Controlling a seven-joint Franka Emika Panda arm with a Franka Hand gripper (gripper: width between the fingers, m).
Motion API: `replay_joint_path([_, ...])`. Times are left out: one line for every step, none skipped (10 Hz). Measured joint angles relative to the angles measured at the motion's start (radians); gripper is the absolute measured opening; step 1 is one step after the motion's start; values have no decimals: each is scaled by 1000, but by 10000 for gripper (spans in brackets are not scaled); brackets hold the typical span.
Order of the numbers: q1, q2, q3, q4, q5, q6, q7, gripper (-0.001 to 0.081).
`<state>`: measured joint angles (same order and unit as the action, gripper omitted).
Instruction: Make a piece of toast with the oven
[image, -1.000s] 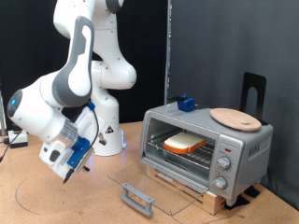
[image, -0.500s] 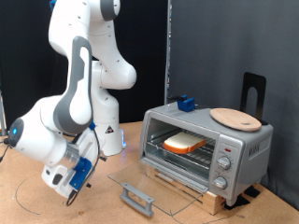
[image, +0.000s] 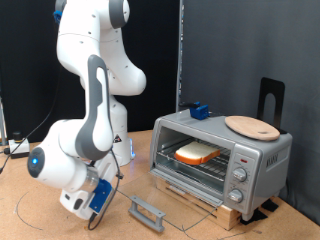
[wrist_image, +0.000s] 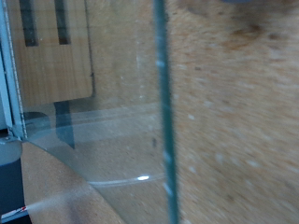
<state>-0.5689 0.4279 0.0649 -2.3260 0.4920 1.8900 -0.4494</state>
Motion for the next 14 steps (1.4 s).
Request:
replay_joint_path([5,0,16,-23,13,13,-5,807])
replay_joint_path([7,-2,31,-42,28,17,-10,807])
replay_joint_path([6,-8,43,-58,47,17,-24,807])
replay_joint_path([4,-18,48,-69,64,2,-46,807])
replay_joint_path([-4,-34,49,-71,78,-40,-68,807])
replay_joint_path([-20,-56,47,-69,84,-96,-84,807])
replay_joint_path([-40,-76,44,-66,84,-156,-99,807])
replay_joint_path([-58,-95,40,-60,84,-215,-112,807])
replay_joint_path([-70,-116,37,-58,84,-263,-114,807])
replay_joint_path([-74,-141,37,-58,84,-297,-114,807])
replay_joint_path([-74,-166,40,-61,84,-326,-112,807])
replay_joint_path([-71,-191,50,-67,84,-349,-108,807])
replay_joint_path([-64,-210,65,-74,83,-360,-96,807])
replay_joint_path([-53,-227,83,-83,84,-363,-77,807])
